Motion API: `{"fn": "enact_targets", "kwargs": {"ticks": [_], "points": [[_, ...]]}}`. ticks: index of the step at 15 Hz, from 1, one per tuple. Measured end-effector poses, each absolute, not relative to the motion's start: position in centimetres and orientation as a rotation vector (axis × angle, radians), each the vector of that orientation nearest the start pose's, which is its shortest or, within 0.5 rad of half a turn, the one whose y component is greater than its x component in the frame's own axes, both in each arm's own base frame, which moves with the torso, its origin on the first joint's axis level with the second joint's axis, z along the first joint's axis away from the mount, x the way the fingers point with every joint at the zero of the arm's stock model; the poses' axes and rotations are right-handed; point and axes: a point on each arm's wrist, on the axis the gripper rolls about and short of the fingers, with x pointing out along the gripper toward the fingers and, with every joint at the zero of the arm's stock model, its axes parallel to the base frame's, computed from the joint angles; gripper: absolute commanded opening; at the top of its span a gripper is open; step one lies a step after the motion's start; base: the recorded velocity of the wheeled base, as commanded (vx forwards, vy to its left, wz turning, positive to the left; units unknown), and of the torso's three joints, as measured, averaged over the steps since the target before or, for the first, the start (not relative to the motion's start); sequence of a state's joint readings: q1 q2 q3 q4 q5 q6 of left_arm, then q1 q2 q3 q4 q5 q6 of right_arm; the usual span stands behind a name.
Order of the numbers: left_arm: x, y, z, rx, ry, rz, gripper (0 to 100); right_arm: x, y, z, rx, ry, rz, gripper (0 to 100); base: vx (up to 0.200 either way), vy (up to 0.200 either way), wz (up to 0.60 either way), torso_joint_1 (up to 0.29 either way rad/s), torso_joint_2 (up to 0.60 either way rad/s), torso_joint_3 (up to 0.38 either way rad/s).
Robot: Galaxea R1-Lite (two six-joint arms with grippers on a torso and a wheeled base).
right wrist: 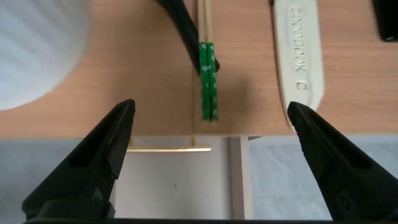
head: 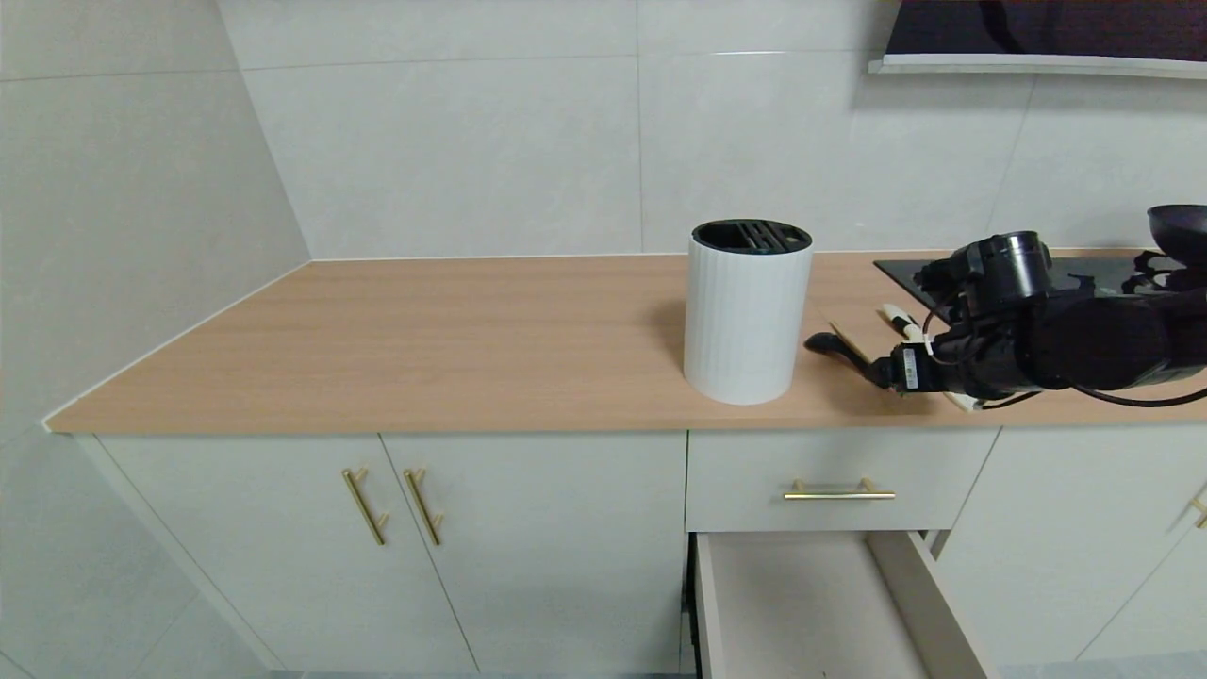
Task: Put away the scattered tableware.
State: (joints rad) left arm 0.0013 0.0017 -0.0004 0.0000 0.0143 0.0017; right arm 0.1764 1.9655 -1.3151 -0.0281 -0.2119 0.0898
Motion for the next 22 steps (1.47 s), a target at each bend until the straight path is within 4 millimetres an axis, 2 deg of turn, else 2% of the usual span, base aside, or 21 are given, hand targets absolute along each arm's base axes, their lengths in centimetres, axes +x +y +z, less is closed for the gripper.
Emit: {"fn": "enact_targets", "kwargs": {"ticks": [5,10,11,16,22], "points": [[-2.3,0.0,7.6,0.002,0.002,0.015,100,38.9,6.4,15.1,-0.031,0.650,-0.071,100,0.000,0.000,0.00,0.000,0.00,0.000],[-2.3,0.0,7.6,0.001,0.002,0.015,100,39.4,6.4,14.6,-0.021,0.648,-0.074,100,0.000,0.000,0.00,0.000,0.00,0.000],[-2.3,0.0,7.6,0.002,0.002,0.015,100,39.5,6.4,14.4,-0.022,0.653,-0.075,0,0.000,0.000,0.00,0.000,0.00,0.000],[-2.3,0.0,7.6,0.002,0.002,0.015,100,39.7,6.4,14.3,-0.019,0.655,-0.082,0,0.000,0.000,0.00,0.000,0.00,0.000],[-2.3,0.0,7.6,0.002,0.002,0.015,100,39.2,6.3,15.1,-0.016,0.640,-0.083,0,0.000,0.000,0.00,0.000,0.00,0.000]]}}
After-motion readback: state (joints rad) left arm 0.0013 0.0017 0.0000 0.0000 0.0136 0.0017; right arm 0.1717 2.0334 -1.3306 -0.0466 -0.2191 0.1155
